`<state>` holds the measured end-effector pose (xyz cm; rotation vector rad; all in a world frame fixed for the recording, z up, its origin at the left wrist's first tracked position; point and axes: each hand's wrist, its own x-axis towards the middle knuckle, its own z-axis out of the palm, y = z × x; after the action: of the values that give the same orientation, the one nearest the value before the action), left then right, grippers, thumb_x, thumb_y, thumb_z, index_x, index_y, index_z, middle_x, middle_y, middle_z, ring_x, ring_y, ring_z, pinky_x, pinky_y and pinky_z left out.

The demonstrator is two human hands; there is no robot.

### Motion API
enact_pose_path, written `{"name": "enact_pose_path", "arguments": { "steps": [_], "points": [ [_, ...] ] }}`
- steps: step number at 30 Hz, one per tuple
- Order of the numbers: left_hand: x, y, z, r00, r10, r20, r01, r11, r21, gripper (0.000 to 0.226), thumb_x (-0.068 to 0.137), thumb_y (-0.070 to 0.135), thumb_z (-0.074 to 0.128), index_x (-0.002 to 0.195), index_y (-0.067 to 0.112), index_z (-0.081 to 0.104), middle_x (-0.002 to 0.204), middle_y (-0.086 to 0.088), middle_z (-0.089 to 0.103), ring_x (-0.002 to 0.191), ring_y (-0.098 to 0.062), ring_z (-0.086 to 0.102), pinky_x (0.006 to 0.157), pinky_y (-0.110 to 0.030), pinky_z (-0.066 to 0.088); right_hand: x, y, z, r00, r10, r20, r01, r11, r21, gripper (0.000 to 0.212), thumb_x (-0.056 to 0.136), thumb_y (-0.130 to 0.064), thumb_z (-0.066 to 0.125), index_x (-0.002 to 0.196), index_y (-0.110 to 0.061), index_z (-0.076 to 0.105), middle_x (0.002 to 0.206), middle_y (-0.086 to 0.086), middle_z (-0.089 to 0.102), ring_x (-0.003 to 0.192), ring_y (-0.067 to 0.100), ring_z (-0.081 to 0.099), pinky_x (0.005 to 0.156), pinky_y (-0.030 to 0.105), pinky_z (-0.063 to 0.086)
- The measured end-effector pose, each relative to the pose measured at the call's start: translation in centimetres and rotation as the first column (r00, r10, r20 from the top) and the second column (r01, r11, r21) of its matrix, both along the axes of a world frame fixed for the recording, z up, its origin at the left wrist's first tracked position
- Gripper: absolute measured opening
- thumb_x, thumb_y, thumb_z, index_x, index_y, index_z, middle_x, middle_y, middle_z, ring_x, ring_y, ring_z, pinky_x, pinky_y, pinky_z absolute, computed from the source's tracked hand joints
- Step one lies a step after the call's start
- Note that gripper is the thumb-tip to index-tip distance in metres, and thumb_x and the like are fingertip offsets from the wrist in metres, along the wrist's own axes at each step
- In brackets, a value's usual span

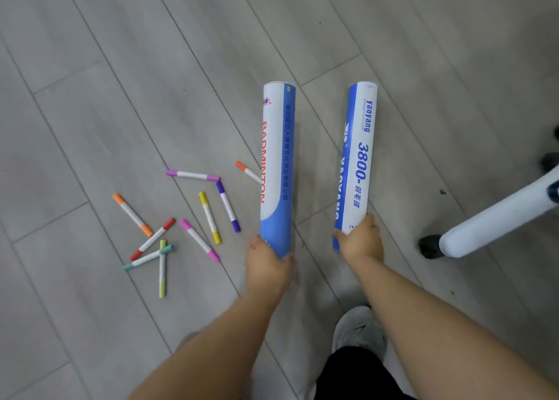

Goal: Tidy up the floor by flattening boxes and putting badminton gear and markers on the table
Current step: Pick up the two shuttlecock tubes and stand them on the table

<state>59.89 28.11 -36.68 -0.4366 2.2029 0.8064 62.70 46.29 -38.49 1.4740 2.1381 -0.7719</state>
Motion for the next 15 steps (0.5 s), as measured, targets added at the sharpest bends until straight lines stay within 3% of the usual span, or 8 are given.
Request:
{"name": "enact_pose_path", "arguments": {
  "steps": [4,8,15],
  "points": [
    [0.3,-0.4,0.1,0.999,-0.042,0.015,0.042,0.999,0.003,0.057,0.078,0.024,0.077,0.122,0.005,0.046,0.117,-0.014,0.054,0.104,-0.031,0.058,0.085,-0.04,0.053,-0.8,0.1,-1.6,0.979,-0.193,0.07,0.202,0.966,-0.162,0.072,0.065,-0.026,0.085,0.119,-0.007,0.041,0.122,0.015,0.058,0.104,0.035,0.062,0.084,0.039,0.053],
    [0.5,-2.1,4.5,0.998,-0.049,0.038,0.05,0.999,-0.009,0.055,0.077,0.021,0.076,0.121,0.006,0.046,0.117,-0.013,0.055,0.104,-0.03,0.058,0.082,-0.039,0.053,0.4,-2.3,1.9,0.965,-0.228,0.132,0.257,0.924,-0.283,0.073,0.058,-0.023,0.086,0.115,-0.01,0.042,0.116,0.013,0.062,0.096,0.032,0.064,0.085,0.046,0.057],
    [-2.2,-5.0,22.7,0.998,-0.056,-0.007,0.055,0.998,-0.017,0.058,0.075,0.024,0.079,0.121,0.012,0.046,0.117,-0.008,0.057,0.104,-0.027,0.058,0.079,-0.035,0.05,-0.5,-5.2,20.9,0.989,-0.114,0.092,0.141,0.908,-0.394,0.07,0.066,-0.022,0.085,0.118,-0.008,0.041,0.12,0.011,0.06,0.097,0.029,0.061,0.081,0.035,0.052]
  ]
}}
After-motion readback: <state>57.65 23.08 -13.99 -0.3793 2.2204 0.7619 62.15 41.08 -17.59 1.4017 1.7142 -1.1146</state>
